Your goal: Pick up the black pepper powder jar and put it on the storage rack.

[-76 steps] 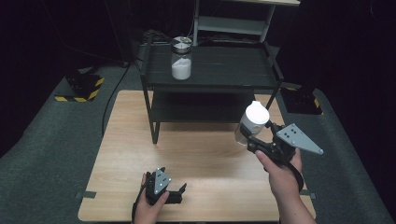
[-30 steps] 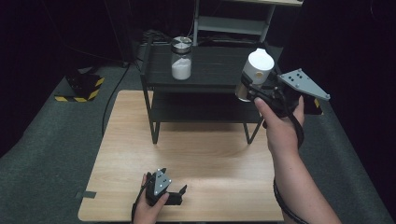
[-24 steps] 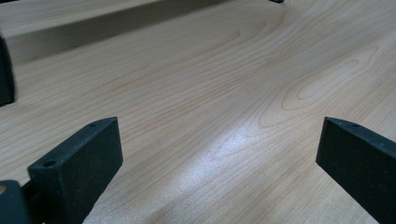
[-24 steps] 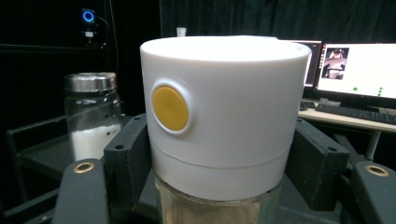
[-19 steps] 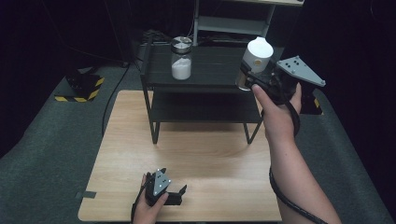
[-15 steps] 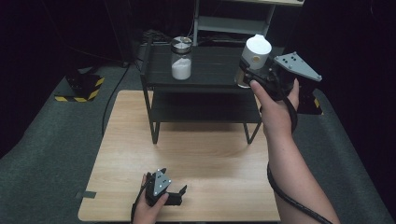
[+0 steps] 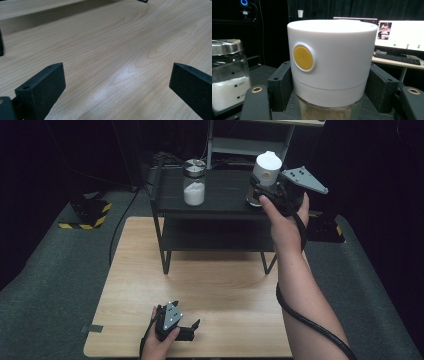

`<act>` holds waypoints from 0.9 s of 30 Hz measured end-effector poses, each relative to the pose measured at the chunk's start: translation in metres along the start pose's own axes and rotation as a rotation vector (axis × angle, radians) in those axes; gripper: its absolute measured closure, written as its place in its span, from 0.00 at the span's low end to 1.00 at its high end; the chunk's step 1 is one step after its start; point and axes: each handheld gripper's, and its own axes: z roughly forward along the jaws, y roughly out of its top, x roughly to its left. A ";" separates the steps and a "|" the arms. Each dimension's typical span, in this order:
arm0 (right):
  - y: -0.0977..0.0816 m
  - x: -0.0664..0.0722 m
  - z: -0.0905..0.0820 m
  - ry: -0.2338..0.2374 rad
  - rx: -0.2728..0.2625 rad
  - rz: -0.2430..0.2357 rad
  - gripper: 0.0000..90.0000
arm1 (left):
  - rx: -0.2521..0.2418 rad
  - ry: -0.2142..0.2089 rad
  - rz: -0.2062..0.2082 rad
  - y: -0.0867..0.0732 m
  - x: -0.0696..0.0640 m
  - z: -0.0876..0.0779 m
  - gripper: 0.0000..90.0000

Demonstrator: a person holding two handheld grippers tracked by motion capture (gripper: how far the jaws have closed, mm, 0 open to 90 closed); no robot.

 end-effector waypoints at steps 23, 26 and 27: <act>-0.007 0.003 0.027 -0.010 0.001 0.026 0.34 | -0.004 -0.019 -0.027 -0.001 0.006 0.000 0.01; -0.010 0.002 0.029 -0.009 -0.010 0.022 0.34 | -0.004 -0.020 -0.026 -0.001 0.006 0.000 0.01; -0.012 0.003 0.029 -0.009 -0.013 0.018 0.34 | -0.003 -0.022 -0.026 -0.001 0.006 0.000 0.01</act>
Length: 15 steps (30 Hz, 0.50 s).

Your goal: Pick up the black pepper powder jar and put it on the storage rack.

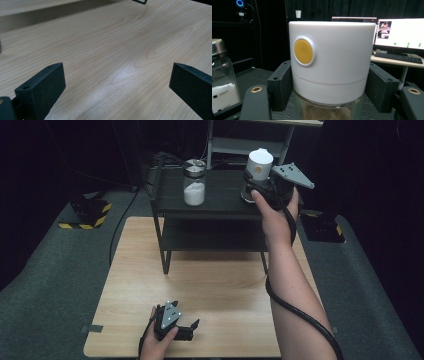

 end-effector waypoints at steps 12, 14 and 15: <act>-0.006 -0.002 0.001 0.006 -0.019 0.001 0.34 | 0.007 -0.006 0.009 0.001 0.000 0.000 0.01; -0.005 -0.002 0.001 0.007 -0.016 0.000 0.34 | 0.006 -0.006 0.013 0.001 0.000 0.000 0.01; -0.005 -0.002 0.000 0.006 -0.016 -0.002 0.34 | 0.007 -0.005 0.011 0.001 -0.001 0.000 0.01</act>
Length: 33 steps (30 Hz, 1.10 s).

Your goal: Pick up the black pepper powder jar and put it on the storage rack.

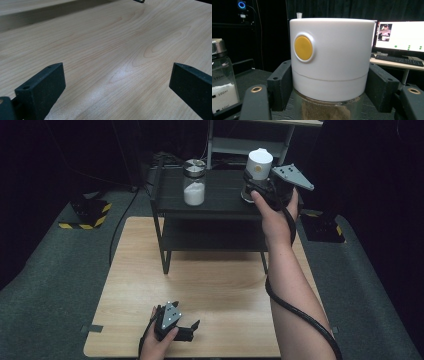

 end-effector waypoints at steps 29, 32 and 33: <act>-0.010 -0.011 -0.039 0.042 -0.022 0.027 0.00 | 0.007 -0.001 0.014 0.002 -0.001 0.002 0.01; -0.013 -0.013 -0.044 0.049 -0.026 0.030 0.00 | 0.009 -0.002 0.014 0.002 0.000 0.002 0.01; -0.015 -0.013 -0.046 0.056 -0.028 0.029 0.00 | 0.009 -0.002 0.011 0.002 -0.001 0.002 0.01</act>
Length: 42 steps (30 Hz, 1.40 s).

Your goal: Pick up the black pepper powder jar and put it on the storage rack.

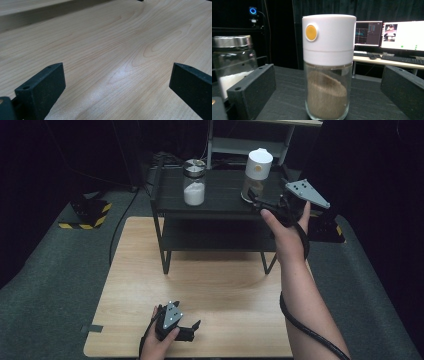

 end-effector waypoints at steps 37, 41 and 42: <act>-0.053 0.007 -0.084 0.107 -0.057 -0.045 0.00 | -0.015 0.007 0.021 -0.002 -0.004 0.001 0.01; -0.055 0.008 -0.090 0.120 -0.066 -0.069 0.00 | -0.020 0.012 0.015 -0.003 -0.005 0.001 0.01; -0.056 0.008 -0.092 0.122 -0.069 -0.071 0.00 | -0.020 0.013 0.014 -0.003 -0.005 0.001 0.01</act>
